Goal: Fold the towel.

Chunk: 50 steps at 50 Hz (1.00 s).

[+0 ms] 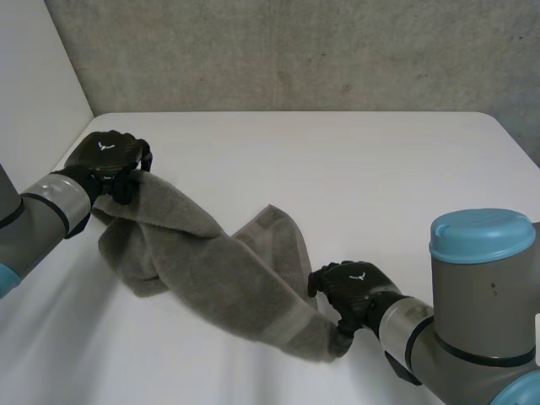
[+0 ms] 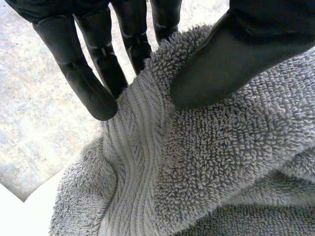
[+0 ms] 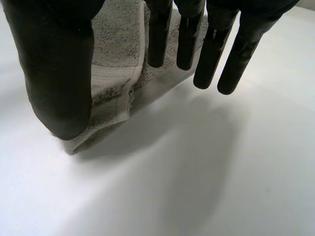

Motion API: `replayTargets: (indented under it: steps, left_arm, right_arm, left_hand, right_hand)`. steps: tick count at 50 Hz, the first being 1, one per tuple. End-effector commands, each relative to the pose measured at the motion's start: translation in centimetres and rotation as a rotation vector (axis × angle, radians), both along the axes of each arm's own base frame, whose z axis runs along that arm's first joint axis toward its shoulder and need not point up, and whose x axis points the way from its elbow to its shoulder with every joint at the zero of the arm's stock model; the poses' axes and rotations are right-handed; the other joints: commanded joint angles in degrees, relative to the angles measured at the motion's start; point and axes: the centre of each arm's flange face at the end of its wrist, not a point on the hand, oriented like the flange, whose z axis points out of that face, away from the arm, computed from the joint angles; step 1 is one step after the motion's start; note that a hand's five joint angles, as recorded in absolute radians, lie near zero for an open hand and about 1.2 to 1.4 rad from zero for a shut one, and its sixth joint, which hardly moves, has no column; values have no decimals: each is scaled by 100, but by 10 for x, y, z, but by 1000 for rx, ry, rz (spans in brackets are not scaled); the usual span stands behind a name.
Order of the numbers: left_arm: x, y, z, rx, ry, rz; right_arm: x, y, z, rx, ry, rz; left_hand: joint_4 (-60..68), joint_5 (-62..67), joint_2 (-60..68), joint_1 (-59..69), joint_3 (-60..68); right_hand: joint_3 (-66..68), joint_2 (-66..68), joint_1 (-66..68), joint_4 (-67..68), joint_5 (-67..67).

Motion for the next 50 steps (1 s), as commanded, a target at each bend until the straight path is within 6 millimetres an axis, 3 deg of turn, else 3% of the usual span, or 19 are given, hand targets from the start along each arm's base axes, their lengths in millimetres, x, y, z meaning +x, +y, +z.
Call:
replayTargets:
  steps: [1, 9, 12, 14, 15, 16, 17, 28, 31, 35, 36, 38, 39, 41, 44, 46, 47, 49, 50]
  left_arm:
    - [-1, 0, 0, 0, 0, -2]
    - [-1, 0, -1, 2, 0, -2]
    - [0, 0, -1, 2, 0, 0]
    - [0, 0, 0, 0, 0, 1]
    - [0, 0, 0, 0, 0, 1]
    - [0, 0, 0, 0, 0, 1]
    - [0, 0, 0, 0, 0, 1]
    - [-2, 2, 13, -37, 10, -4]
    - [-5, 2, 20, -61, 16, -10]
    - [-10, -9, 41, -154, 30, -14]
    - [-10, -9, 41, -155, 30, -14]
    - [-15, -20, 58, -223, 43, -18]
    - [-15, -20, 58, -223, 44, -18]
    - [-21, -36, 72, -275, 81, -8]
    - [-27, -42, 84, -306, 122, -3]
    - [-29, -52, 115, -381, 242, 19]
    - [-29, -52, 115, -382, 243, 19]
    - [-26, -57, 141, -450, 386, 19]
    - [-26, -57, 141, -451, 387, 19]
  right_arm:
    - [2, 1, -10, 25, 15, 7]
    - [4, 0, -20, 41, 29, 10]
    - [6, -3, -21, 29, 20, 9]
    - [8, -5, -19, 19, 9, 8]
    - [8, -5, -19, 19, 9, 8]
    - [9, -6, -18, 13, 2, 6]
    - [10, -8, -16, 6, -6, 4]
    - [17, -24, 11, -89, -67, -11]
    - [21, -32, 26, -135, -98, -10]
    - [33, -55, 62, -258, -158, -10]
    - [33, -55, 62, -258, -159, -10]
    - [31, -88, 90, -370, -169, -44]
    - [31, -88, 90, -371, -169, -45]
    - [17, -133, 116, -516, -122, -111]
    - [14, -149, 133, -612, -105, -130]
    - [14, -165, 173, -813, -119, -190]
    - [14, -165, 174, -814, -119, -190]
    - [15, -173, 199, -975, -179, -236]
    - [15, -173, 199, -976, -180, -237]
  left_hand:
    - [-705, -1656, -641, -332, -869]
    - [-705, -1656, -641, -332, -869]
    - [-705, -1656, -641, -332, -869]
    - [-705, -1656, -641, -332, -869]
    - [-705, -1656, -641, -332, -869]
    - [-705, -1656, -641, -332, -869]
    - [-705, -1656, -641, -332, -869]
    - [-705, -1656, -641, -332, -869]
    - [-736, -1687, -672, -363, -900]
    - [-905, -1855, -840, -531, -1068]
    - [-905, -1855, -840, -531, -1068]
    - [-922, -1872, -857, -548, -1085]
    - [-922, -1872, -857, -548, -1085]
    - [-922, -1872, -857, -548, -1085]
    - [-938, -1889, -874, -565, -1102]
    - [-938, -1889, -874, -565, -1102]
    - [-938, -1889, -874, -565, -1102]
    - [-938, -1889, -874, -565, -1102]
    - [-938, -1889, -874, -565, -1102]
  right_hand:
    - [15, -54, 31, 30, 203]
    - [520, 450, 536, 534, 708]
    - [1445, 1376, 1461, 1459, 1633]
    - [3668, 3599, 3685, 3683, 3857]
    - [3682, 3613, 3698, 3696, 3870]
    - [4981, 4912, 4997, 4995, 5169]
    - [5338, 5269, 5354, 5352, 5526]
    - [5341, 5272, 5358, 5356, 5530]
    - [5341, 5272, 5358, 5356, 5530]
    - [5341, 5272, 5358, 5356, 5530]
    - [5341, 5272, 5358, 5356, 5530]
    - [5341, 5272, 5358, 5356, 5530]
    - [5341, 5272, 5358, 5356, 5530]
    - [5341, 5272, 5358, 5356, 5530]
    - [5341, 5272, 5358, 5356, 5530]
    - [5341, 5272, 5358, 5356, 5530]
    - [5341, 5272, 5358, 5356, 5530]
    - [5341, 5272, 5358, 5356, 5530]
    - [5341, 5272, 5358, 5356, 5530]
